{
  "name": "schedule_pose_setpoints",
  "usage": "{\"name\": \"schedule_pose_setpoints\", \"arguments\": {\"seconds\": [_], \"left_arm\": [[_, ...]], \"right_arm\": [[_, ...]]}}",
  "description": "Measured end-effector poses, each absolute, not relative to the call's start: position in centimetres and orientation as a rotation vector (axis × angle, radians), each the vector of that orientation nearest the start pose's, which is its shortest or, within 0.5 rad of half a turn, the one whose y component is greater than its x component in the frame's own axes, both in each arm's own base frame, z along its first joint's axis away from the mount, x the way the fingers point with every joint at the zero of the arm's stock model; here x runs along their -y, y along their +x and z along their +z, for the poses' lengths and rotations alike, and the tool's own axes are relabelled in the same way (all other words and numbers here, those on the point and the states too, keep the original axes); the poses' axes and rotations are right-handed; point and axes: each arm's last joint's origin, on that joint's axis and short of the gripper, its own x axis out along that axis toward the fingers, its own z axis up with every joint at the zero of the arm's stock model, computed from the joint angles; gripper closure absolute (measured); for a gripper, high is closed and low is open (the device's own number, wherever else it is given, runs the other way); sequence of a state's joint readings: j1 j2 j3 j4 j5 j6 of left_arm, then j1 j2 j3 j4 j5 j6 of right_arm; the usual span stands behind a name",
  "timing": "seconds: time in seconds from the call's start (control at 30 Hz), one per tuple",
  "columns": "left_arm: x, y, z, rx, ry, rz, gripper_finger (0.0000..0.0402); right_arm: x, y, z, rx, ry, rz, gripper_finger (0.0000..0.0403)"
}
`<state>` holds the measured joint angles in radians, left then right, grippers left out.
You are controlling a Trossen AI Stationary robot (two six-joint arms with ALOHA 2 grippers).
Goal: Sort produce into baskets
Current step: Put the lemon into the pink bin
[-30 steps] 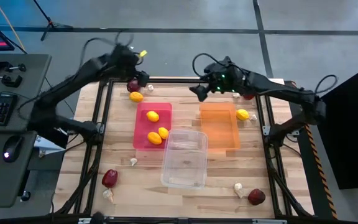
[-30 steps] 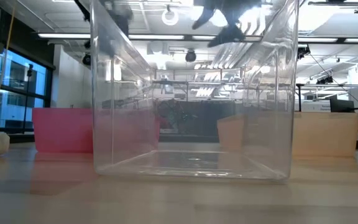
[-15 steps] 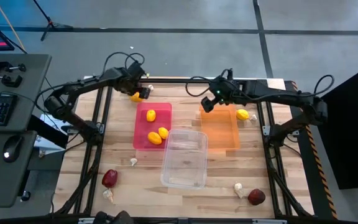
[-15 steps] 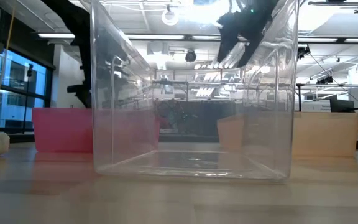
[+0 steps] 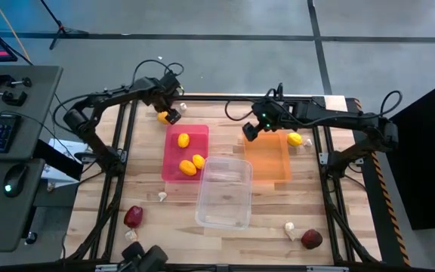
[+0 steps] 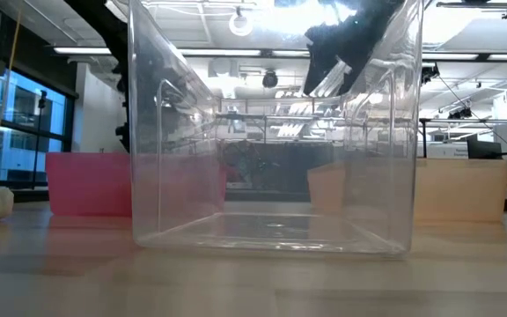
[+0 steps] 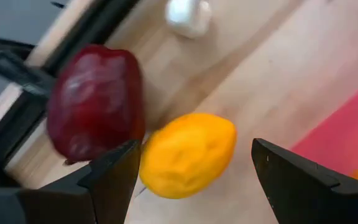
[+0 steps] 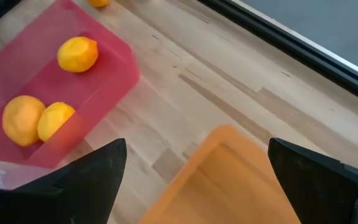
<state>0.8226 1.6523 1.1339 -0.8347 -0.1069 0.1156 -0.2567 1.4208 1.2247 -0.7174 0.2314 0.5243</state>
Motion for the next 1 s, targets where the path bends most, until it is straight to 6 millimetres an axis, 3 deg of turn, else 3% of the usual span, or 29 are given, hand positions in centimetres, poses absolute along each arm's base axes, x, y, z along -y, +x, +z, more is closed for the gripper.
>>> {"name": "schedule_pose_setpoints", "arguments": {"seconds": [0.2, 0.37, 0.7, 0.9, 1.0], "left_arm": [[-22.6, 21.0, 18.9, -1.469, -0.324, 0.565, 0.0106], [-22.9, 20.9, 17.6, -1.588, -0.271, 0.581, 0.0106], [-23.2, 21.0, 15.7, -1.648, -0.312, 0.552, 0.0122], [-23.1, 21.0, 16.2, -1.62, -0.345, 0.574, 0.0209], [-23.0, 20.7, 18.4, -1.61, -0.339, 0.629, 0.0209]], "right_arm": [[7.6, 28.2, 30.0, -0.774, 0.492, -0.672, 0.0022], [7.6, 28.2, 30.0, -0.763, 0.528, -0.688, 0.0022], [6.9, 28.4, 30.0, -0.754, 0.547, -0.674, 0.0022], [6.3, 28.7, 30.2, -0.734, 0.537, -0.654, 0.0022], [6.1, 28.8, 30.3, -0.72, 0.536, -0.647, 0.0022]]}}
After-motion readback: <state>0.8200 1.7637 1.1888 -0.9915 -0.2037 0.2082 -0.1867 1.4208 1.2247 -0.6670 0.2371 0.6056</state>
